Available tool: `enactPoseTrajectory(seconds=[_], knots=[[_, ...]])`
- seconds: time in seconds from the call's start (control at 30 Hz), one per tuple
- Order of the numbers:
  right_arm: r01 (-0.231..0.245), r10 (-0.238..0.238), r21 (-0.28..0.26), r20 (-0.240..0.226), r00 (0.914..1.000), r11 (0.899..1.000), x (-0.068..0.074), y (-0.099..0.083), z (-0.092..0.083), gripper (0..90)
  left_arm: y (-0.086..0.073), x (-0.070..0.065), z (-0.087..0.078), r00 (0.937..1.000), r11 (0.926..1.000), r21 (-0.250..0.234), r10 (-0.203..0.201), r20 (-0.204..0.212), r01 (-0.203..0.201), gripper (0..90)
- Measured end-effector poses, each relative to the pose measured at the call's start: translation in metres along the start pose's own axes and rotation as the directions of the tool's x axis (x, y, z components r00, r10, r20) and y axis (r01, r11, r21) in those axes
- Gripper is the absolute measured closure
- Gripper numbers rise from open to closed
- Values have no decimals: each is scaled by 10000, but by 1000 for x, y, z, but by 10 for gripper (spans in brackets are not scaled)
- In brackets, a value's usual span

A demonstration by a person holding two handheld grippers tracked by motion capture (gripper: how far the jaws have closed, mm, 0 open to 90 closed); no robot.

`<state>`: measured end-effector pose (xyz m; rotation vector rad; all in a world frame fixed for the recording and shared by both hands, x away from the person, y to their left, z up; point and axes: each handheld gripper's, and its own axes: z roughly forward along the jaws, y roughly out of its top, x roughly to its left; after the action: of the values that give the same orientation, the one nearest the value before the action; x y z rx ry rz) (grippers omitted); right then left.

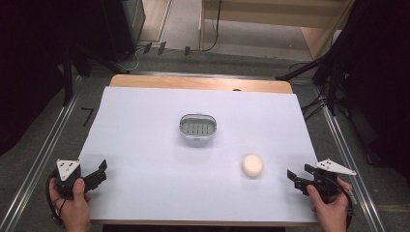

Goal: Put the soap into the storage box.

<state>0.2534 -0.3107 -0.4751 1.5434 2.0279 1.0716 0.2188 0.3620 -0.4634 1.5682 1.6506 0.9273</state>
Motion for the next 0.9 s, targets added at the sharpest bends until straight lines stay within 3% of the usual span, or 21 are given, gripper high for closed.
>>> enactPoseTrajectory(seconds=[0.17,0.3,0.57,0.6,0.77,0.9], knots=[[307,-307,-19,57,9995,9995,5,4,-2,314,0,1,0,10000,10000,-20,-26,30,26,143],[569,-563,178,-340,9978,9982,7,7,-4,337,0,1,0,10000,10000,-16,-28,34,28,142],[1149,-1107,697,-620,9919,9909,12,12,-1,299,0,1,0,10000,10000,-4,-18,32,18,142],[1268,-1207,951,-673,9904,9873,15,13,0,293,0,1,0,10000,10000,-3,-19,24,19,143],[1243,-1141,1424,-779,9904,9820,20,17,3,292,0,0,0,10000,10000,-4,-18,2,18,142],[1449,-1237,2007,-1143,9857,9689,24,22,5,213,0,0,0,10000,10000,-2,5,2,-5,142]])
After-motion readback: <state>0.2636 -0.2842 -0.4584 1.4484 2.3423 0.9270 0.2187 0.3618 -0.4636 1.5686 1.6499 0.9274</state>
